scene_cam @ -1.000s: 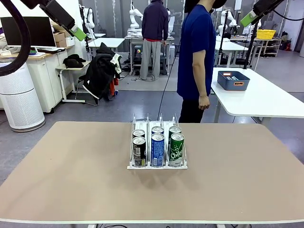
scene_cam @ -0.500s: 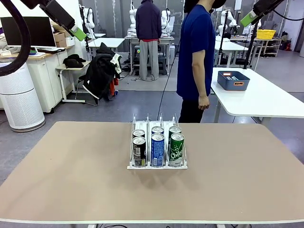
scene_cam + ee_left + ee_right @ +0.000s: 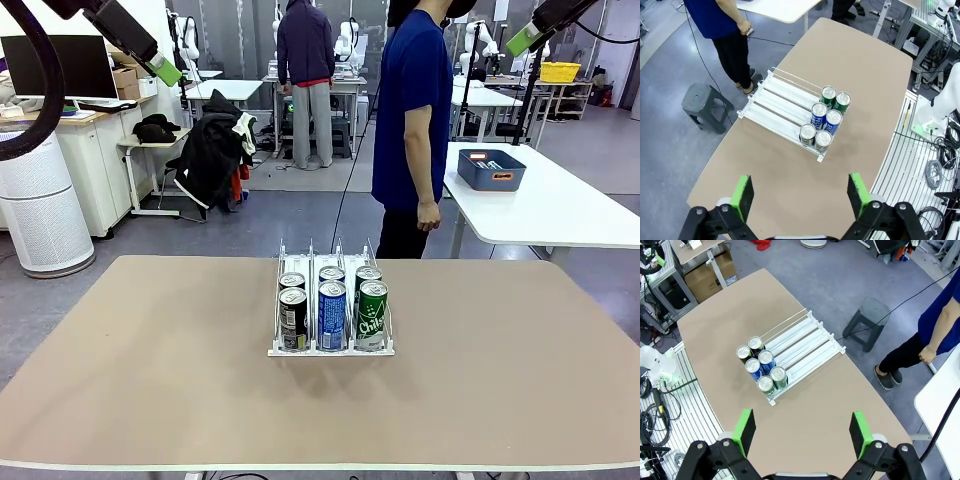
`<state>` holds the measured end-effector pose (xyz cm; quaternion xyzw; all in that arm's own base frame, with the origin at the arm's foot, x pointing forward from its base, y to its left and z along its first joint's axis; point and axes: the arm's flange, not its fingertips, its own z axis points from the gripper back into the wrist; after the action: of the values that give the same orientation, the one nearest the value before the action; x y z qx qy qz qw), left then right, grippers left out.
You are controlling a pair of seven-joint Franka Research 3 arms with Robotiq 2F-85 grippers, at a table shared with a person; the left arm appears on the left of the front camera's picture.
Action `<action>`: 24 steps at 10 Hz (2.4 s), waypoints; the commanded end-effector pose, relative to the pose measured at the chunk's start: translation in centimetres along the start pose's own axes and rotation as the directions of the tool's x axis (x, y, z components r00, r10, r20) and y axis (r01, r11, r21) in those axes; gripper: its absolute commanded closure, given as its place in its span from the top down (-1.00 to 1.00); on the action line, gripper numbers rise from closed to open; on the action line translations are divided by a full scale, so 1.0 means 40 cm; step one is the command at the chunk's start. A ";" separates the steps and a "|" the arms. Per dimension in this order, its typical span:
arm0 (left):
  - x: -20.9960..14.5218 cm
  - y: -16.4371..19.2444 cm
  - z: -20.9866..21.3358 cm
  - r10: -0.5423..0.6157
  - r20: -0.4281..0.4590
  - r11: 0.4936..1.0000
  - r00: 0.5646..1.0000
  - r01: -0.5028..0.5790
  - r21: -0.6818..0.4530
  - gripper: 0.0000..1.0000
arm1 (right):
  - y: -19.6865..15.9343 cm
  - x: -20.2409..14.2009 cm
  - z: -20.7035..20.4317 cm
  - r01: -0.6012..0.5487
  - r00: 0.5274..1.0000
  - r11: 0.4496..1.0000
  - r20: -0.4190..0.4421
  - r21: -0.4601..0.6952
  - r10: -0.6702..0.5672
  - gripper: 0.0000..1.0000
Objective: Fill the beverage cans into the dispenser.
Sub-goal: Pick up the Ionic drink handed by the human.
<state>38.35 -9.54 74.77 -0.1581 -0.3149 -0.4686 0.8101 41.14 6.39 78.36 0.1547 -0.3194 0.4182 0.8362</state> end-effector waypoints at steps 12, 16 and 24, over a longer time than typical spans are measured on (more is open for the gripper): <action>-0.001 -0.001 -0.002 0.000 -0.001 1.000 1.000 0.000 0.001 1.00 | 0.004 -0.001 0.003 0.002 1.000 1.000 0.005 0.003 -0.002 1.00; -0.001 -0.001 -0.002 0.000 -0.001 1.000 1.000 0.000 0.001 1.00 | 0.004 -0.001 0.003 0.002 1.000 1.000 0.005 0.003 -0.002 1.00; -0.001 -0.001 -0.002 0.000 -0.001 1.000 1.000 0.000 0.001 1.00 | 0.004 -0.001 0.003 0.002 1.000 1.000 0.005 0.003 -0.002 1.00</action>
<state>38.35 -9.54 74.77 -0.1582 -0.3149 -0.4686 0.8101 41.14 6.39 78.36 0.1547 -0.3194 0.4182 0.8362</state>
